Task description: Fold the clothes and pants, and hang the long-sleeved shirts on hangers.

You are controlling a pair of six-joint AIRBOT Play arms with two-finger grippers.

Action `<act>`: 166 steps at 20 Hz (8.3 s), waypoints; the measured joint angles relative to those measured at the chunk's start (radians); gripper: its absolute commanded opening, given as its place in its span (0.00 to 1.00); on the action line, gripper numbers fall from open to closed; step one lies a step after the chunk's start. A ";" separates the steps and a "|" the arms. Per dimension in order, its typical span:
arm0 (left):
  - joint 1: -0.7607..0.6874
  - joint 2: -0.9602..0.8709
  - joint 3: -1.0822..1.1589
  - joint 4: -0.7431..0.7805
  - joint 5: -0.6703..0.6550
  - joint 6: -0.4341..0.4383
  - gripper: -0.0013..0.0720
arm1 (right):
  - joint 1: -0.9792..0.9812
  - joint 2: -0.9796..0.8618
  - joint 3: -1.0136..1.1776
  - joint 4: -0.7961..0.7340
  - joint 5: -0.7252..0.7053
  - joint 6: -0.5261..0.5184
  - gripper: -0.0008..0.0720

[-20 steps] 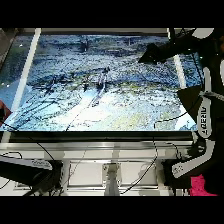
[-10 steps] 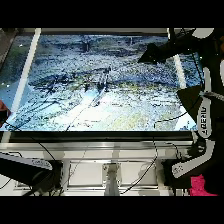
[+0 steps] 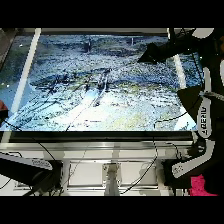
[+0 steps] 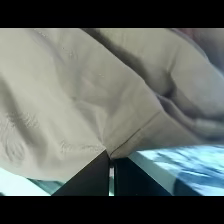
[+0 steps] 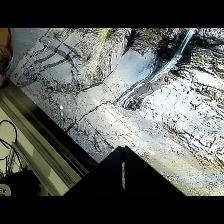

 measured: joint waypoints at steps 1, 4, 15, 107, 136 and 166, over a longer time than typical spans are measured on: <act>-0.014 0.022 0.000 -0.037 0.008 0.000 0.04 | 0.000 0.000 0.000 -0.006 -0.006 0.000 0.03; -0.084 0.128 0.009 -0.192 0.051 0.004 0.04 | 0.000 0.000 0.000 -0.044 -0.025 0.001 0.03; -0.720 0.485 0.042 -0.602 0.035 -0.013 0.04 | -0.008 0.000 0.000 -0.178 -0.091 0.002 0.03; -0.556 0.066 -0.534 -2.158 0.262 1.092 0.04 | 0.033 -0.355 0.037 0.020 -0.092 -0.035 0.02; -0.761 0.485 -0.303 -1.210 0.324 0.498 0.03 | 0.100 -0.217 -0.047 -0.199 -0.075 0.111 0.03; -0.818 0.486 -0.430 -0.994 0.340 0.354 0.04 | 0.112 -0.467 -0.021 -0.059 -0.272 0.047 0.43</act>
